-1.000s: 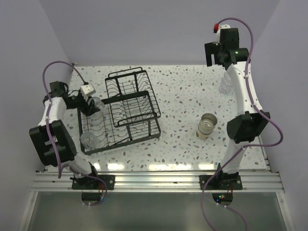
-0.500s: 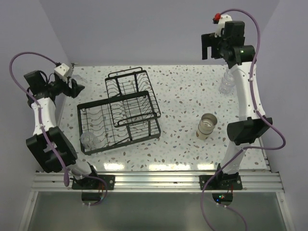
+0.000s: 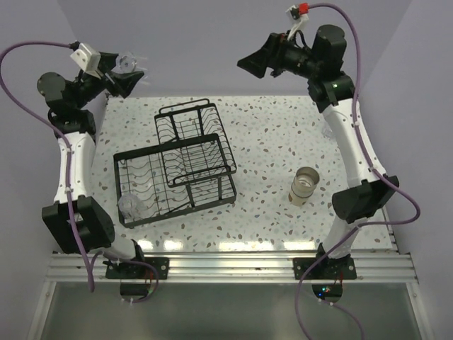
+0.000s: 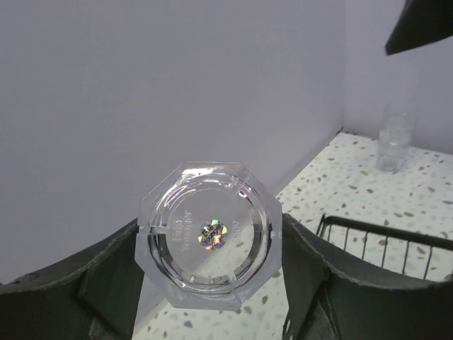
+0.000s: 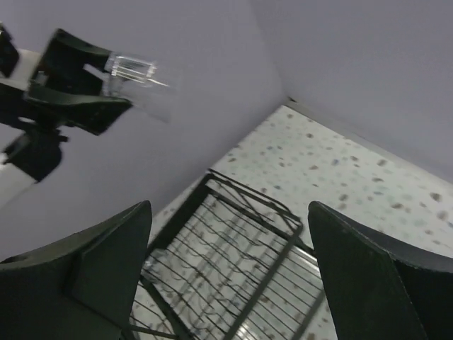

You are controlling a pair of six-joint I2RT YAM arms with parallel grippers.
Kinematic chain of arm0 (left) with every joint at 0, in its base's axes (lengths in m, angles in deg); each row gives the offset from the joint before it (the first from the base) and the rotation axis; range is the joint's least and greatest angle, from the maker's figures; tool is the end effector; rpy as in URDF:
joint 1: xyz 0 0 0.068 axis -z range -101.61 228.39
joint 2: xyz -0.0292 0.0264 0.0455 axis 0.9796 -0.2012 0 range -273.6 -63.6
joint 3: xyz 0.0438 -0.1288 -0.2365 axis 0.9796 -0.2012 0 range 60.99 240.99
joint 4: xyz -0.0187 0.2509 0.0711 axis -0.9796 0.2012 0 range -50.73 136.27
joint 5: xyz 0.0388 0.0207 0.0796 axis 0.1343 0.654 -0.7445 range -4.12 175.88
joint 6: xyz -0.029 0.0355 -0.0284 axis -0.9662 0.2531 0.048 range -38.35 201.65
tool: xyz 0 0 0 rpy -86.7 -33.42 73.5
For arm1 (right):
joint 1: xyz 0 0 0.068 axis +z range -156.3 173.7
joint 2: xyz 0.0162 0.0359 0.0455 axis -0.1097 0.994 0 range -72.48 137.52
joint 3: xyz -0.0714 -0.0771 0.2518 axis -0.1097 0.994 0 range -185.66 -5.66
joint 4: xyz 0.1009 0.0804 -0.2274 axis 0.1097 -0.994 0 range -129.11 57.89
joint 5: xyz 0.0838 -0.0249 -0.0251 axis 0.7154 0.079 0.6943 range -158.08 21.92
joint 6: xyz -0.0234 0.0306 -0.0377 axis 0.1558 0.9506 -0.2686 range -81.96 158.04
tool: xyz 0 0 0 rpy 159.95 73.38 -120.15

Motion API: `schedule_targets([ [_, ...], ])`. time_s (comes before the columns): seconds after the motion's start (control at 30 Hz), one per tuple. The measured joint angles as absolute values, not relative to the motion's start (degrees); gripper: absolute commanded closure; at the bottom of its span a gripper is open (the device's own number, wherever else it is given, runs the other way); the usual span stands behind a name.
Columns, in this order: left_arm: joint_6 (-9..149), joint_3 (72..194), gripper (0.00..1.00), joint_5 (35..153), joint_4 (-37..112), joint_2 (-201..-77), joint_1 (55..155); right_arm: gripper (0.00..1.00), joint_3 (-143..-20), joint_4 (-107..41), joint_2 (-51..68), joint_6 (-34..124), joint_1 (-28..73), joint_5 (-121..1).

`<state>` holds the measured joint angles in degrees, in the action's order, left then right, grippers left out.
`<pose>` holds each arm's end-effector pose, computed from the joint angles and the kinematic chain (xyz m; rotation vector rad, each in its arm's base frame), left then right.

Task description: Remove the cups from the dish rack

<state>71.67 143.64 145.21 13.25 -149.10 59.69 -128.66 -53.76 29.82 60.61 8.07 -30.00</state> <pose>0.3240 0.0774 0.4608 0.6172 1.2397 -0.4744 0.3688 0.1171 0.5126 -0.4254 1.6264 1.0172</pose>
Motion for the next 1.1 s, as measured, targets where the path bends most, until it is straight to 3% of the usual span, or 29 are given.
schedule_targets([
  [0.23,60.57,145.96,1.0,145.38,5.29,-149.1,66.69,0.13,-128.85,-29.74,37.18,82.99,15.39,-19.2],
  [0.47,55.87,147.35,1.0,145.27,0.88,-149.1,71.78,0.23,-131.43,-15.53,46.3,99.1,19.74,-16.47],
  [0.8,53.27,145.71,1.0,145.01,-3.41,-148.86,74.67,0.37,-135.89,-7.84,49.07,108.08,21.14,-16.42],
  [1.1,52.11,144.51,1.0,143.79,-6.57,-148.73,76.98,0.57,-137.92,-5.17,50.58,112.06,22.41,-17.1],
])
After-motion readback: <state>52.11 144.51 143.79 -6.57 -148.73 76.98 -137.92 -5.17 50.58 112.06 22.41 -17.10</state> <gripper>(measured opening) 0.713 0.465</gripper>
